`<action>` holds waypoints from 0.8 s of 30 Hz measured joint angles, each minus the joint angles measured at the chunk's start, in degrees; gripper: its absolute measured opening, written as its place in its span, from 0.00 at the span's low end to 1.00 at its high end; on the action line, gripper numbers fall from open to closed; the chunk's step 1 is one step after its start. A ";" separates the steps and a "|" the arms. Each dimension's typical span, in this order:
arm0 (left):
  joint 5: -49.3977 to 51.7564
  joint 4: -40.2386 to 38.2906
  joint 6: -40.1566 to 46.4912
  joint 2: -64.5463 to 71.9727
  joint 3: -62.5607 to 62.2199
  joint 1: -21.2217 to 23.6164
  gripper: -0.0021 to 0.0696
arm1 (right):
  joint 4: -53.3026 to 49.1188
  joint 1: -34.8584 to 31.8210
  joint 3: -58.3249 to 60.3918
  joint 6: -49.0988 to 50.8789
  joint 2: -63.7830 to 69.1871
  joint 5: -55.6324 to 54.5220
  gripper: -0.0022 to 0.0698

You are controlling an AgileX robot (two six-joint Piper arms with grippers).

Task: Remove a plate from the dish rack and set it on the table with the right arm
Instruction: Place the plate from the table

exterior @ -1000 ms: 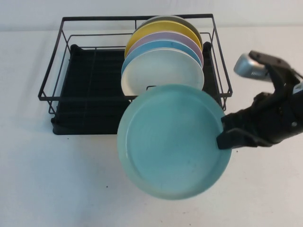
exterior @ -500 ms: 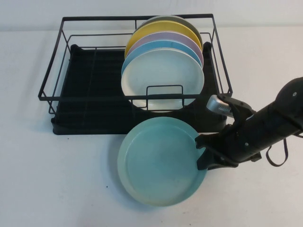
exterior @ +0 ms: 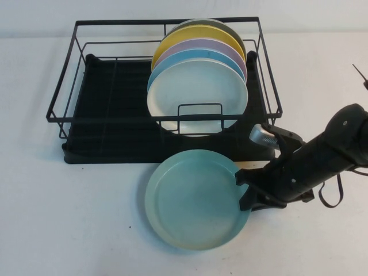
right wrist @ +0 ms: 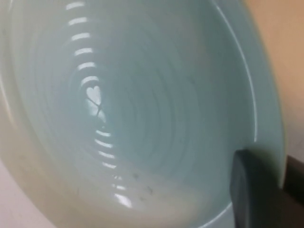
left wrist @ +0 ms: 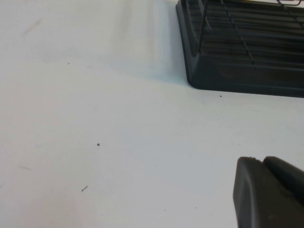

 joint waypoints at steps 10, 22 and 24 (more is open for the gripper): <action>0.00 0.00 0.00 0.00 0.00 0.00 0.02 | -0.35 0.00 0.00 0.00 0.51 -0.64 0.46; 0.00 0.00 0.00 0.00 0.00 0.00 0.02 | -5.80 0.00 -4.04 0.00 -7.43 9.89 0.35; 0.00 0.00 0.00 0.00 0.00 0.00 0.02 | -7.10 0.00 -4.04 0.00 -11.01 11.67 0.23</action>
